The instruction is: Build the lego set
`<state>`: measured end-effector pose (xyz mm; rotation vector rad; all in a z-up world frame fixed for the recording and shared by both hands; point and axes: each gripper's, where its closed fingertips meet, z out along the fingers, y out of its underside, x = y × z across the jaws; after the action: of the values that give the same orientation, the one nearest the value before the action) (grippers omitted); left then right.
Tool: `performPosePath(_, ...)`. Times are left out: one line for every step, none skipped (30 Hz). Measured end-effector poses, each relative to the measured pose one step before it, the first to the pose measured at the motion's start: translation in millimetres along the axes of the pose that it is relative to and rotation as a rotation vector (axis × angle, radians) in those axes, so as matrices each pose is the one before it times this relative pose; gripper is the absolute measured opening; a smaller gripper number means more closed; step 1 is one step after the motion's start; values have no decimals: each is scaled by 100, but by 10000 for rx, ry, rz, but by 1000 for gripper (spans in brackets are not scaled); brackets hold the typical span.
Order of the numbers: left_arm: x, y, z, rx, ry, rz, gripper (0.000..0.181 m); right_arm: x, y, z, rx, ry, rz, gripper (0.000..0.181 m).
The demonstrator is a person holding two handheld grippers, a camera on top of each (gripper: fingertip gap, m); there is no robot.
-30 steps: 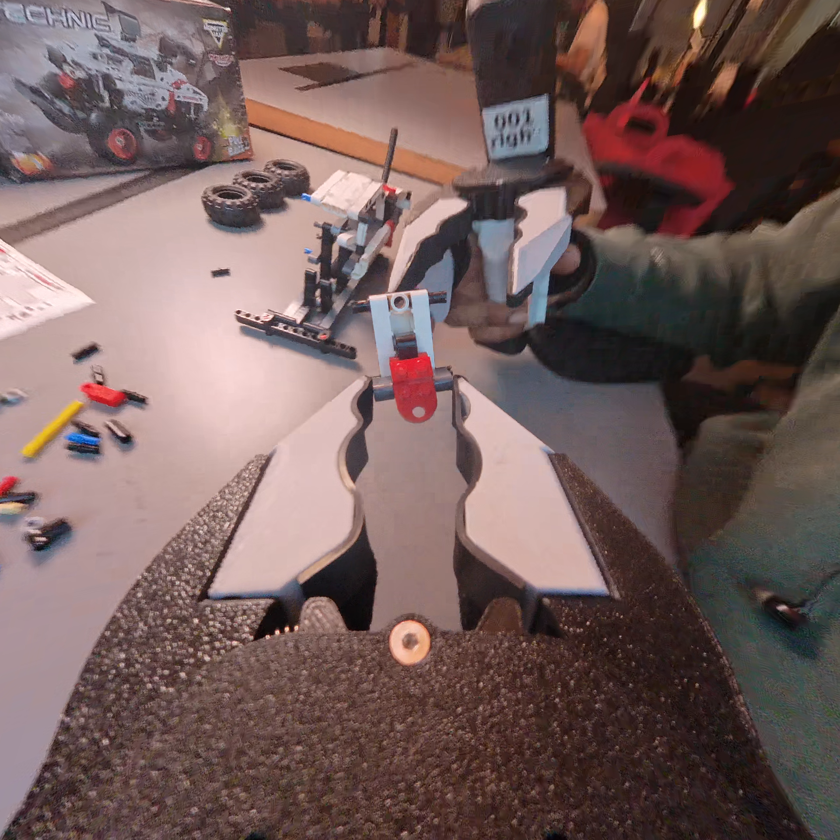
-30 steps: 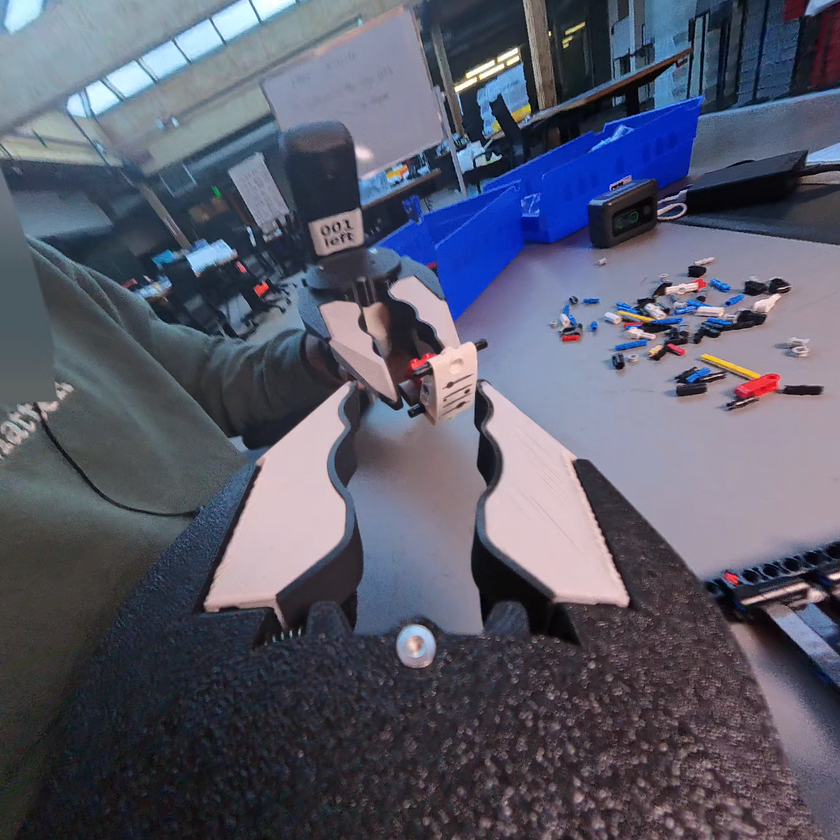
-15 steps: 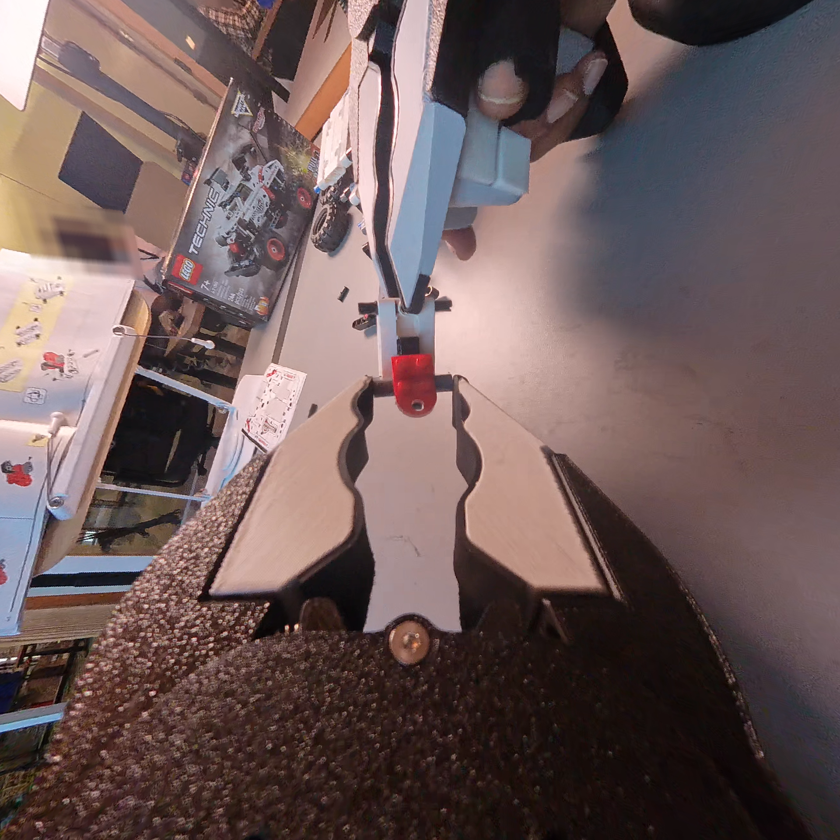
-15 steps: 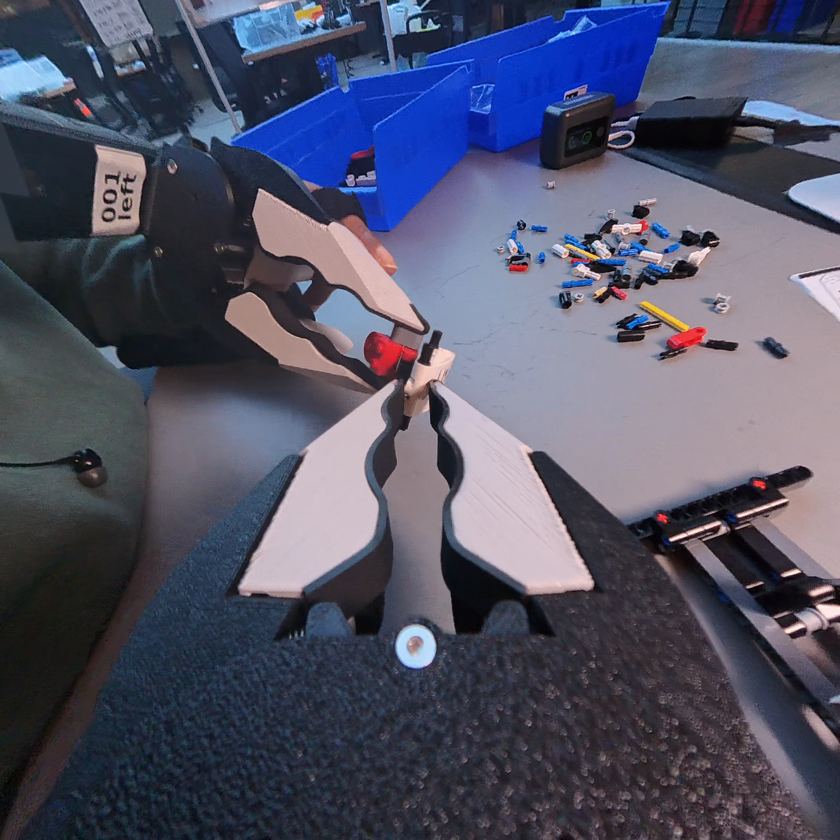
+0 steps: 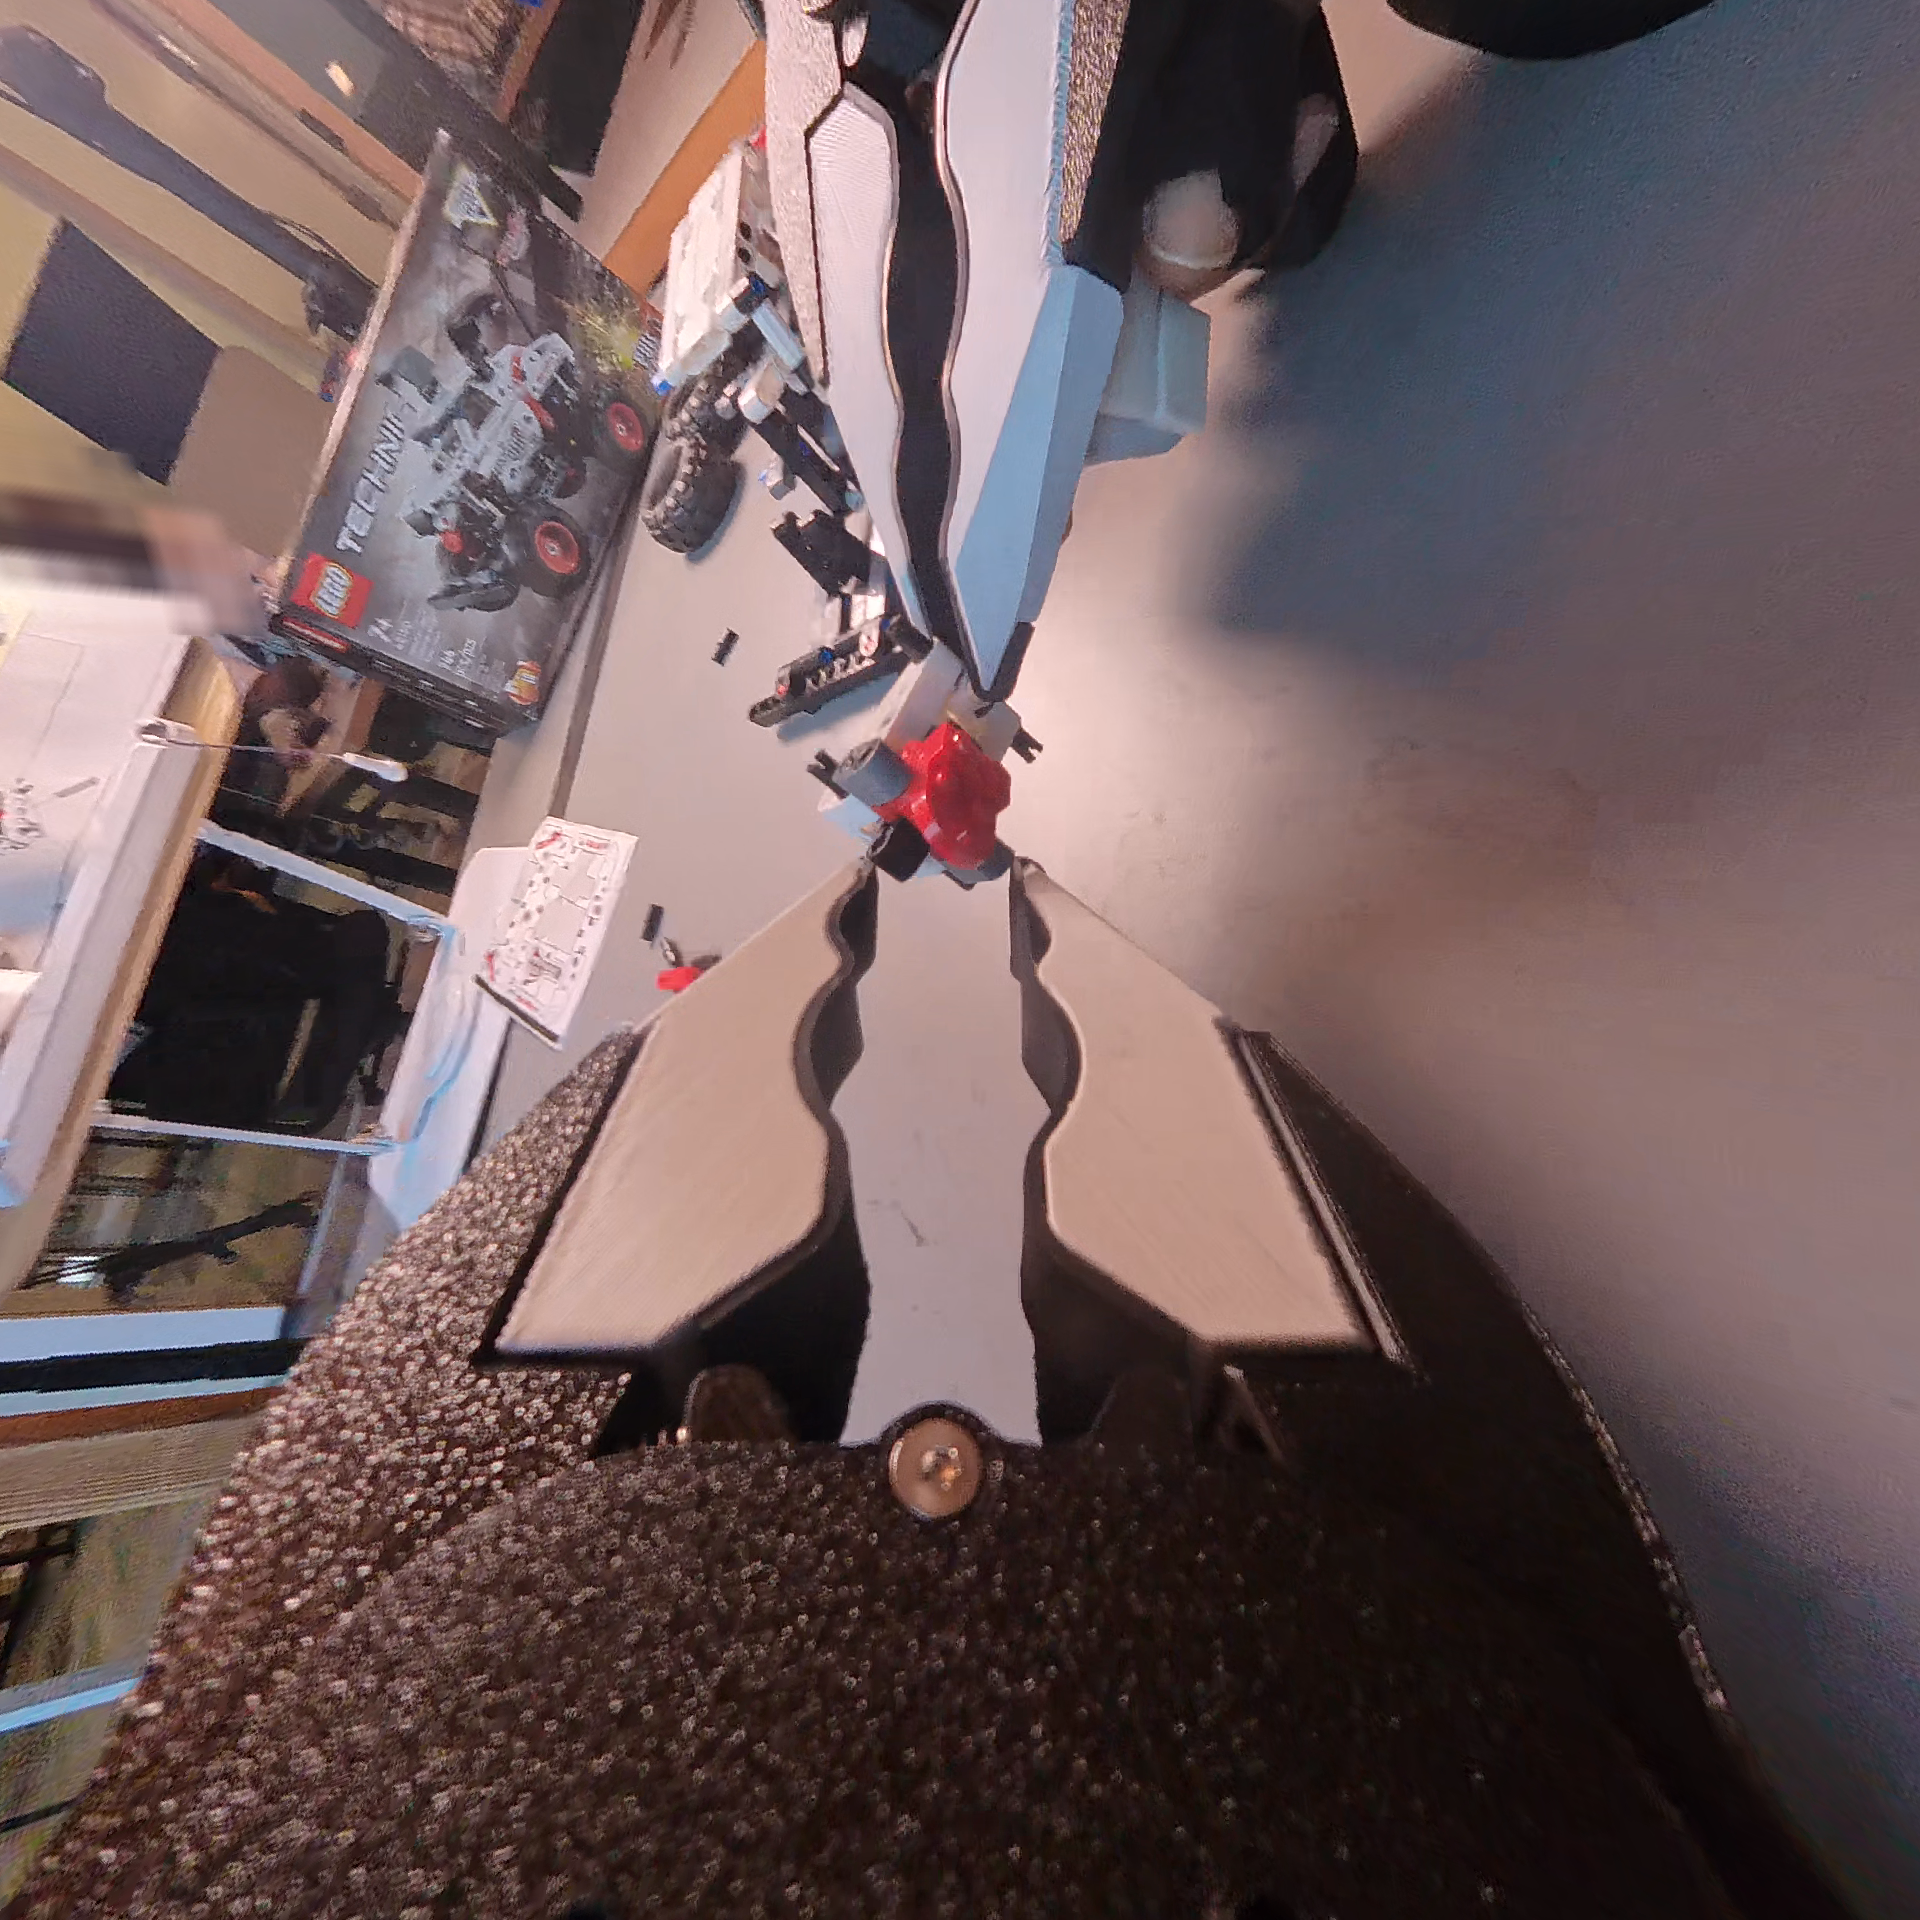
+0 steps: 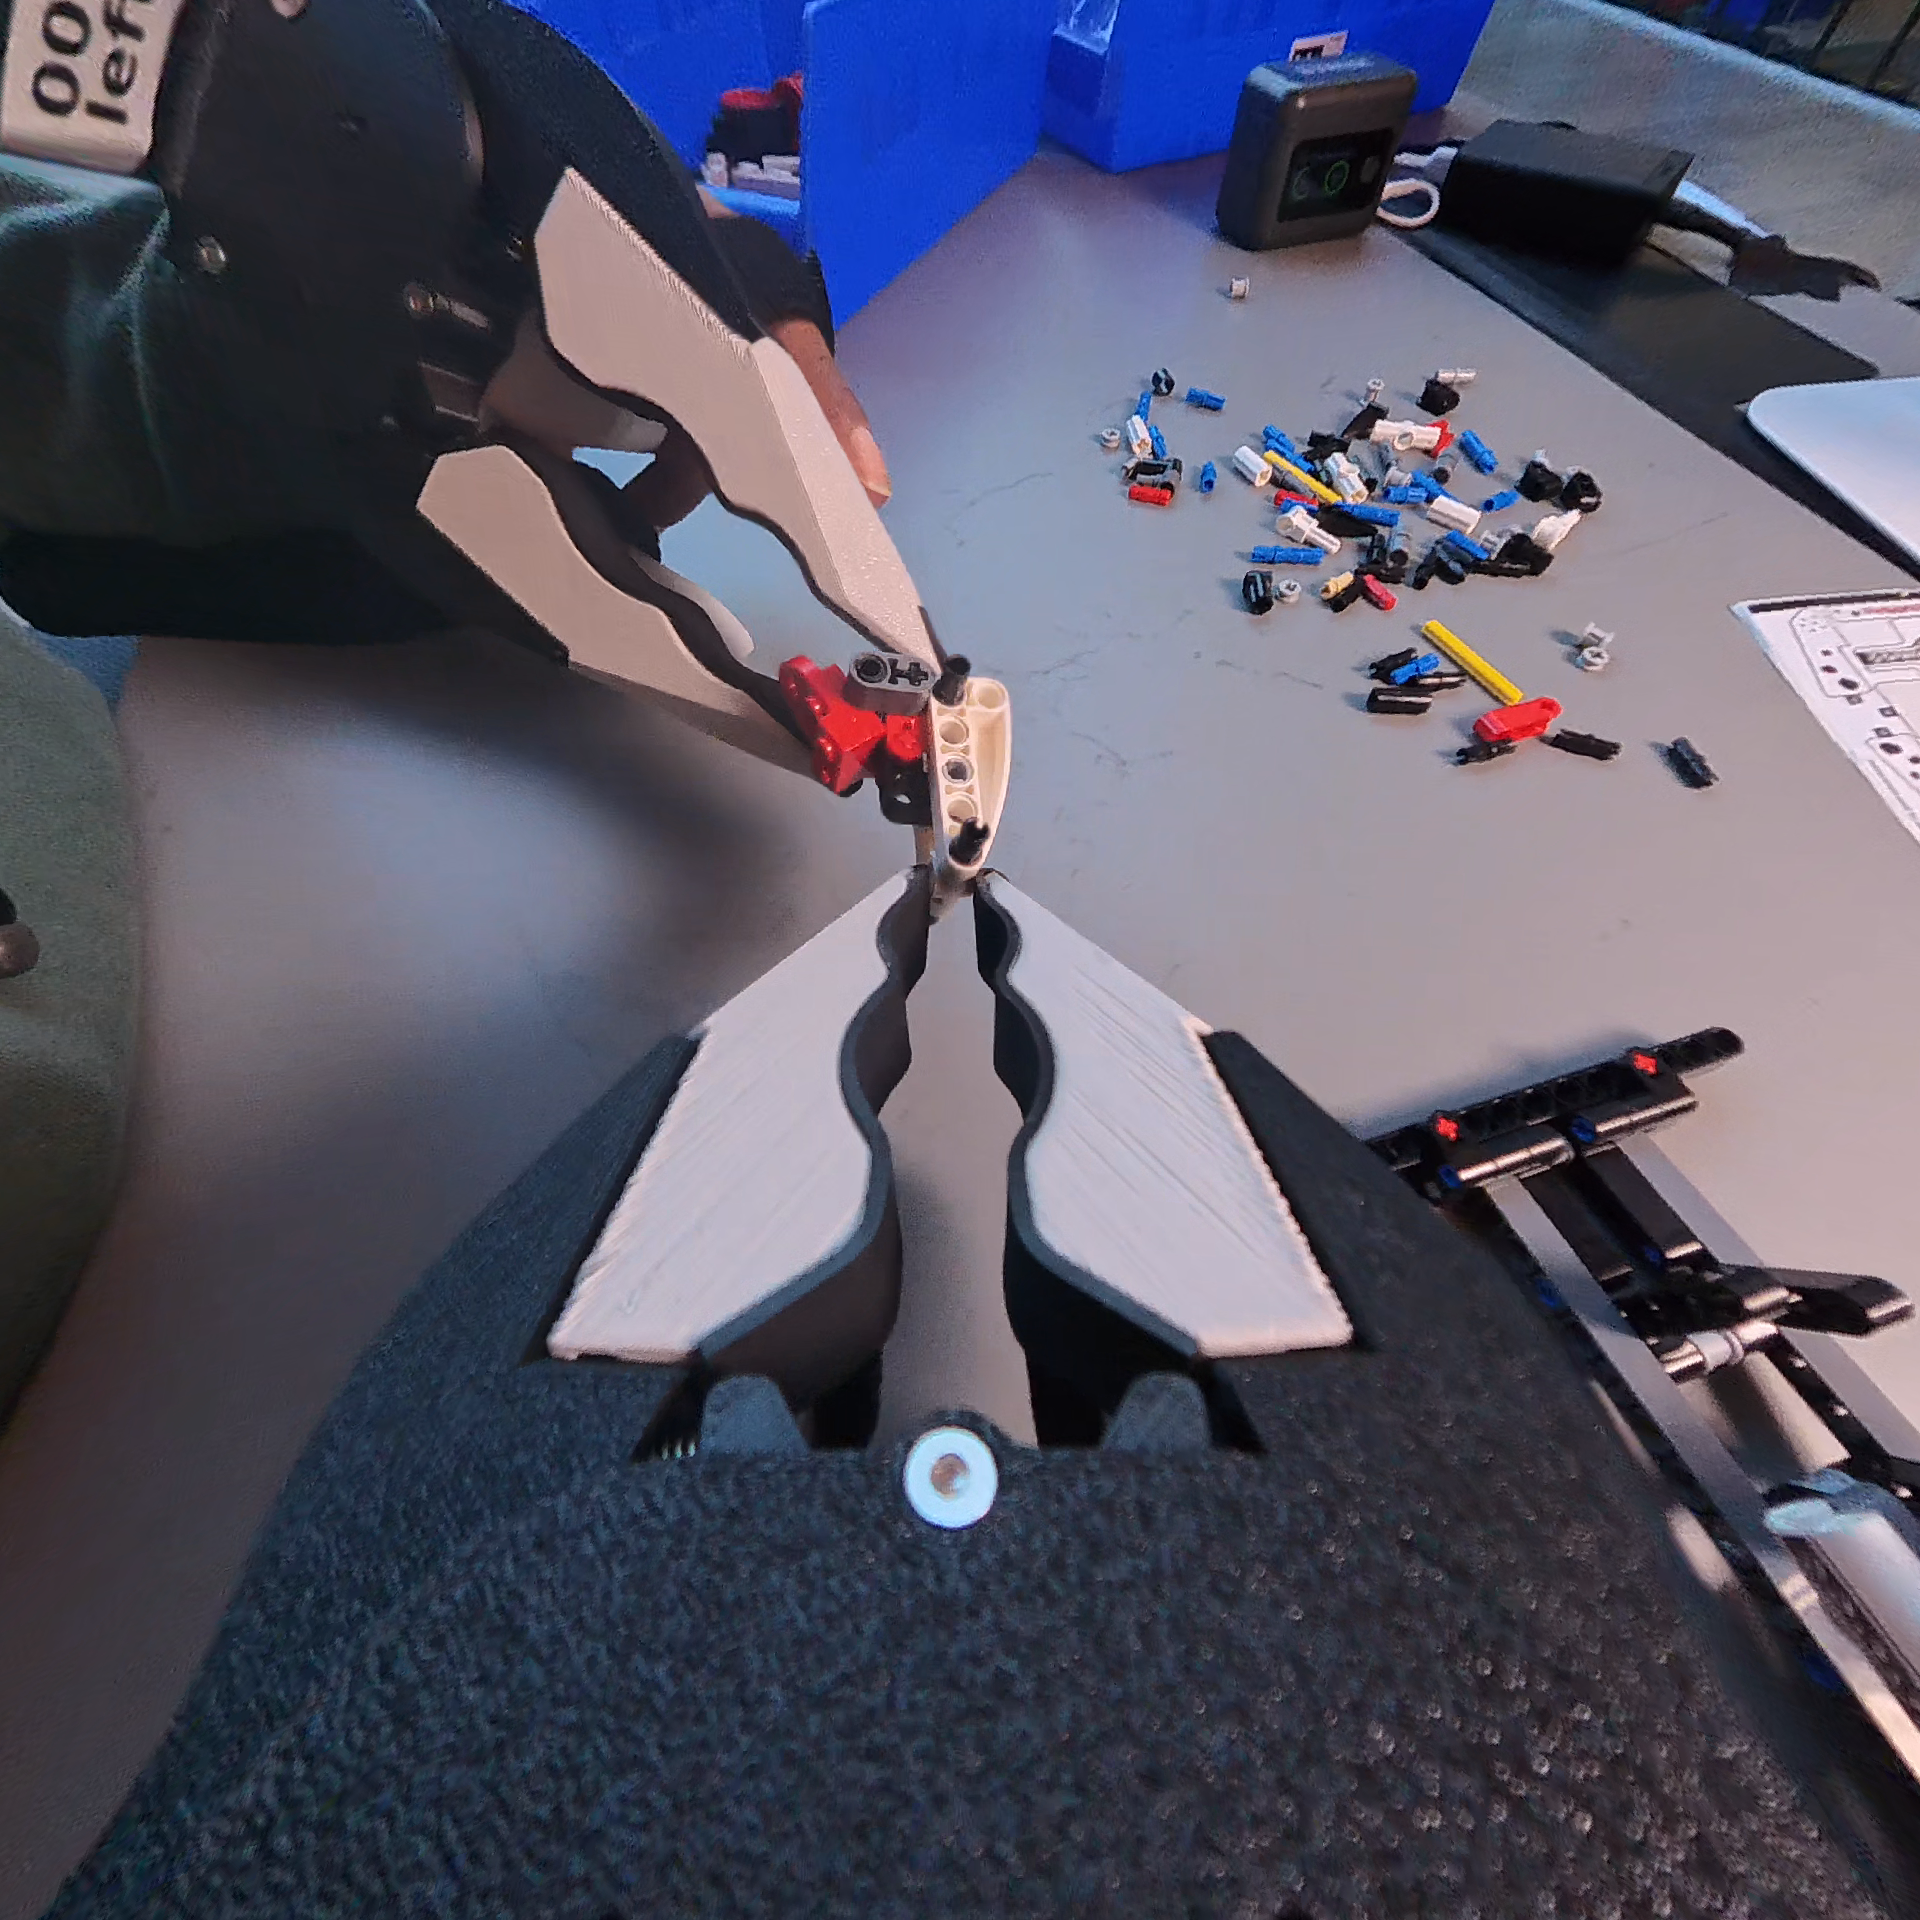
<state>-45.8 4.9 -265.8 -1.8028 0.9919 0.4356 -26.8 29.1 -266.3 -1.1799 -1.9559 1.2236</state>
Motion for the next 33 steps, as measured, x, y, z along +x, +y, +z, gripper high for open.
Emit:
performPosePath(307, 237, 140, -30, 291, -270, 24, -37, 324, 126, -222, -2, 105, 8)
performPosePath(291, 46, 86, 90, 279, -290, 24, -57, 397, 144, -255, -21, 129, 8)
performPosePath(290, -55, 43, 118, 277, -258, 22, -36, 393, 122, -248, -19, 132, 8)
performPosePath(139, 37, 53, 35, 170, -212, 21, -24, 202, 61, -126, 9, 77, 8)
performPosePath(32, 108, 69, -21, 81, -125, 17, -74, 109, -1, -74, -17, 22, 8)
performPosePath(93, 92, 57, -15, 103, -63, 13, -175, 178, 6, -137, -70, 5, 8)
performPosePath(163, 15, 59, 22, 140, -97, 11, -140, 219, 42, -168, -45, -4, 8)
performPosePath(151, 1, 56, 31, 151, -160, 12, -77, 169, 44, -126, 28, -50, 8)
performPosePath(103, -10, 58, 43, 137, -191, 12, -93, 238, 51, -169, 24, -45, 8)
performPosePath(20, -163, 2, 138, 117, -258, 11, -170, 298, 88, -218, -40, -16, 7)
performPosePath(52, -318, -58, 237, 182, -353, 9, -238, 257, 108, -192, -78, -24, 3)
performPosePath(155, -395, -87, 269, 285, -414, 4, -316, 155, 111, -132, -95, -61, 3)
performPosePath(124, -308, -45, 210, 269, -396, 4, -331, 75, 79, -93, -84, -162, 3)
performPosePath(82, -46, 13, 62, 200, -298, 5, -191, 1, 39, -48, 31, -196, 3)
performPosePath(-79, 186, 75, -82, 51, -188, 5, -126, 93, 25, -113, 33, -163, 4)
performPosePath(-188, 320, 85, -139, -52, -111, 6, -87, 211, 10, -157, 8, -123, 5)
performPosePath(-186, 280, 37, -108, -52, -112, 6, -9, 282, -48, -173, -9, -77, 6)
performPosePath(-210, 169, -13, -47, -39, -170, 7, -15, 159, -146, -57, -53, -50, 7)
performPosePath(-250, 122, -53, -31, -35, -198, 8, 33, 35, -277, 47, -66, -7, 7)
performPosePath(-341, 185, -78, -75, -74, -197, 10, 268, -177, -356, 164, 38, 40, 8)
performPosePath(-375, 288, -62, -131, -82, -193, 13, 301, -355, -408, 276, 57, -31, 10)
performPosePath(-320, 365, -32, -163, -43, -191, 18, 248, -341, -380, 258, 43, -126, 13)
performPosePath(-237, 391, -9, -165, 10, -194, 22, 387, -194, -242, 169, 146, -164, 19)
performPosePath(-129, 344, -1, -139, 61, -195, 27, 339, -64, -58, 92, 147, -281, 30)
performPosePath(-39, 282, -17, -97, 118, -202, 29, 108, 73, 104, 1, 72, -430, 39)
performPosePath(18, 138, -20, -18, 145, -207, 32, 7, 64, 243, -37, 80, -509, 48)
performPosePath(84, 14, 6, 42, 179, -219, 34, 14, 37, 378, -80, 108, -606, 52)
performPosePath(82, -74, 43, 70, 178, -227, 35, -1, 9, 456, -112, 92, -639, 52)
performPosePath(112, -74, 95, 54, 191, -197, 36, 30, 11, 517, -126, 76, -584, 52)
performPosePath(136, -11, 159, -10, 200, -152, 36, 91, 72, 515, -151, 66, -442, 51)
performPosePath(99, 22, 184, -59, 176, -94, 37, -27, 100, 425, -157, -44, -348, 46)
performPosePath(88, 36, 175, -60, 151, -55, 37, -41, 33, 251, -104, -72, -361, 35)
performPosePath(137, 59, 156, -62, 172, -64, 37, 125, -234, 7, 73, 13, -275, 25)
